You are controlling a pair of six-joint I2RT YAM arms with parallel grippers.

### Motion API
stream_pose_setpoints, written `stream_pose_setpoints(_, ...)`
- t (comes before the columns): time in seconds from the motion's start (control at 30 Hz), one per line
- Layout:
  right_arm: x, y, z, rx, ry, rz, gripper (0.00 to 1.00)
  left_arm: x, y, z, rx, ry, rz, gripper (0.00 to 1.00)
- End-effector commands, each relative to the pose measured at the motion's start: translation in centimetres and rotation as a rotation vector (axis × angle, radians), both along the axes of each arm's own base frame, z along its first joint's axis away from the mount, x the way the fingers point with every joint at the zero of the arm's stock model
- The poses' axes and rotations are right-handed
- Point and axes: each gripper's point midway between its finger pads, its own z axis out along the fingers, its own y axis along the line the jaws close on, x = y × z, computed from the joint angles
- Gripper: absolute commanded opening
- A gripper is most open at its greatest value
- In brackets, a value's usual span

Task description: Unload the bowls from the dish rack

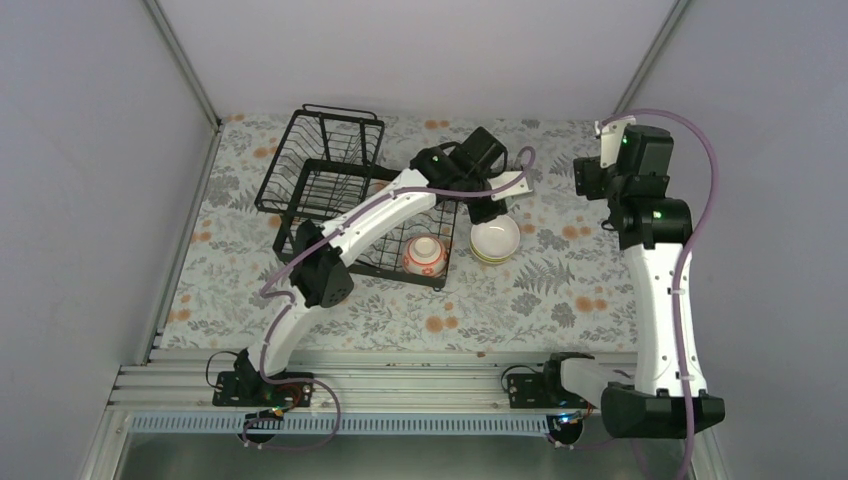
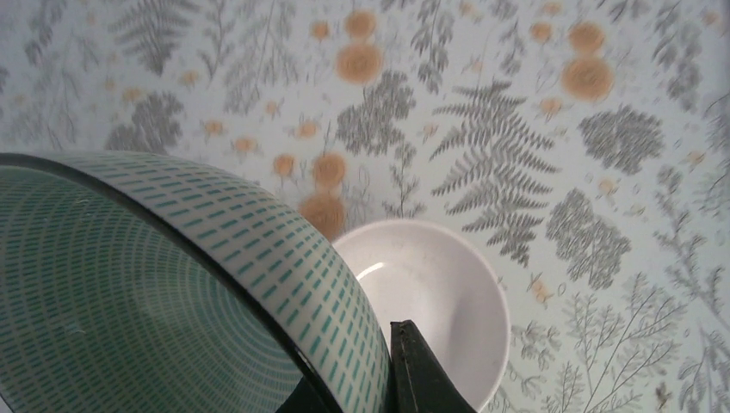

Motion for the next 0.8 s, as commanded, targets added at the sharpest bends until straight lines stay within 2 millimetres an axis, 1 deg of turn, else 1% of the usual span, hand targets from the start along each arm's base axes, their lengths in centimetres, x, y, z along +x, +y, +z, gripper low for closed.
stream_pose_setpoints(0.0, 1.2, -1.2, -1.2, 0.011, 0.014, -0.032, 0.88, 0.3, 0.1, -1.2, 0.047, -0.048, 0.034, 0.02)
stream_pose_setpoints(0.1, 2.1, -1.1, -2.0, 0.027, 0.036, -0.018, 0.91, -0.6, -0.2, -2.6, 0.080, -0.053, 0.030, 0.02)
stream_pose_setpoints(0.2, 2.5, -1.2, -2.5, 0.036, 0.044, -0.007, 0.91, -1.6, -0.4, -4.0, 0.108, -0.045, 0.016, 0.03)
stream_pose_setpoints(0.23, 2.6, -1.2, -2.7, 0.039, 0.046, -0.004, 0.94, -1.9, -0.4, -4.1, 0.110, -0.041, 0.013, 0.02)
stream_pose_setpoints(0.37, 2.8, -1.2, -3.3, 0.043, 0.060, 0.007, 0.96, -3.1, -0.7, -4.5, 0.128, -0.046, -0.004, 0.02)
stream_pose_setpoints(0.5, 2.8, -1.3, -3.7, 0.048, 0.067, 0.014, 0.97, -3.6, -0.9, -5.4, 0.161, -0.070, -0.002, 0.02)
stream_pose_setpoints(0.63, 2.8, -1.1, -4.1, 0.056, 0.073, 0.028, 0.97, -3.7, -1.4, -6.2, 0.192, -0.089, 0.008, 0.02)
stream_pose_setpoints(0.77, 2.8, -1.3, -4.5, 0.048, 0.079, 0.026, 0.97, -3.8, -1.7, -6.8, 0.228, -0.126, 0.023, 0.02)
